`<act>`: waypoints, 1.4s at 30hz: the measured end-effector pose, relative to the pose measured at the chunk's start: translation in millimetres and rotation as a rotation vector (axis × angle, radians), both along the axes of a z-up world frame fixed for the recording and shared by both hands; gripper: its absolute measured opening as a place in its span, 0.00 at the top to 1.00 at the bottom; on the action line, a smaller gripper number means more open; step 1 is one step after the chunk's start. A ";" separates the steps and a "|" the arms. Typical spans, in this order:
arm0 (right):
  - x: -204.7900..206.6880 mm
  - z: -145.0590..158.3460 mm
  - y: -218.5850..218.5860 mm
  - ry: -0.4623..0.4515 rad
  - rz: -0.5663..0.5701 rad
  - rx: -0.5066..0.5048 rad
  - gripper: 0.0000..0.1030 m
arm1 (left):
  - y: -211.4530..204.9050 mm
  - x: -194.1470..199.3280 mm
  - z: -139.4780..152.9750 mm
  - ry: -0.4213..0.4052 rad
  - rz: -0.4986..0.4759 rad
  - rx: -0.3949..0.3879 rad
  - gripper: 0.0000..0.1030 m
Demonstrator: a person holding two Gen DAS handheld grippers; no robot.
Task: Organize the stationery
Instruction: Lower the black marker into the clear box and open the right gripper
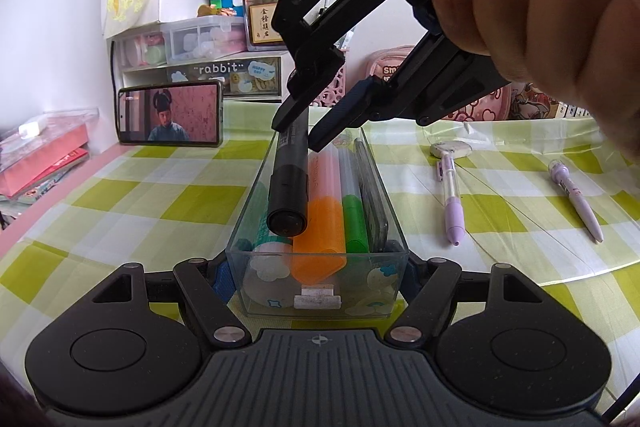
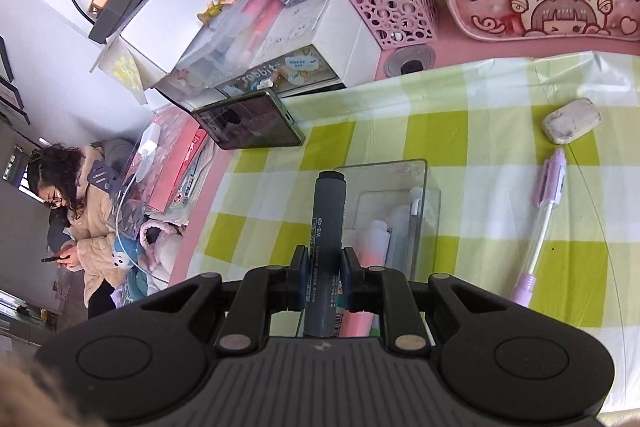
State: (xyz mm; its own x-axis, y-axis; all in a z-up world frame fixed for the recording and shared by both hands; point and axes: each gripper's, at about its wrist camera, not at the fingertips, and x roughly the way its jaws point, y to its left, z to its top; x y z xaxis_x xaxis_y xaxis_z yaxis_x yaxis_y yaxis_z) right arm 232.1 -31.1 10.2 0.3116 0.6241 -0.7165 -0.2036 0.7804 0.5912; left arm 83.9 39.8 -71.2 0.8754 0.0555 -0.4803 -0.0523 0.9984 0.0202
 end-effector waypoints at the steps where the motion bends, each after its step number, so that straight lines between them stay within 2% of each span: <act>1: 0.8 -1.3 2.3 0.006 -0.001 -0.006 0.70 | 0.0 0.0 0.0 0.000 0.000 0.000 0.29; 13: -4.2 -7.8 9.3 0.029 0.006 -0.028 0.70 | 0.1 0.0 0.0 0.000 0.000 0.000 0.29; 16: -3.8 -6.7 8.7 0.036 0.002 -0.017 0.70 | 0.1 0.0 0.0 0.000 0.000 0.000 0.29; 20: 2.7 -10.9 0.9 0.097 -0.036 0.046 0.70 | -0.5 0.1 0.1 0.000 0.000 0.000 0.29; 25: 3.7 -16.5 -0.2 0.120 -0.038 0.048 0.70 | -0.9 0.2 0.2 0.000 0.000 0.001 0.29; 29: 1.7 -12.8 -2.7 0.096 -0.026 0.064 0.70 | -0.9 0.2 0.2 0.000 0.000 0.001 0.29; 32: -0.6 -4.7 -11.8 0.043 -0.035 0.071 0.70 | -0.8 0.2 0.2 0.000 0.000 0.001 0.29; 36: -4.3 8.0 -30.7 -0.085 -0.091 -0.046 0.70 | -0.9 0.2 0.2 0.000 0.000 0.000 0.29; 40: -1.9 6.7 -67.0 -0.120 -0.178 -0.101 0.68 | -0.8 0.2 0.2 0.000 0.001 0.000 0.29; 42: -0.7 2.1 -83.9 -0.136 -0.240 -0.166 0.67 | -0.9 0.2 0.2 0.000 0.001 0.001 0.29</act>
State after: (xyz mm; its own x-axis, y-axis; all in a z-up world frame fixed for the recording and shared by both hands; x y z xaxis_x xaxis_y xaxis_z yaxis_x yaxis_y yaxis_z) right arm 231.4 -115.0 12.3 0.5355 0.3991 -0.7443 -0.0700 0.8992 0.4319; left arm 84.1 38.9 -71.0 0.8754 0.0564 -0.4801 -0.0528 0.9984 0.0211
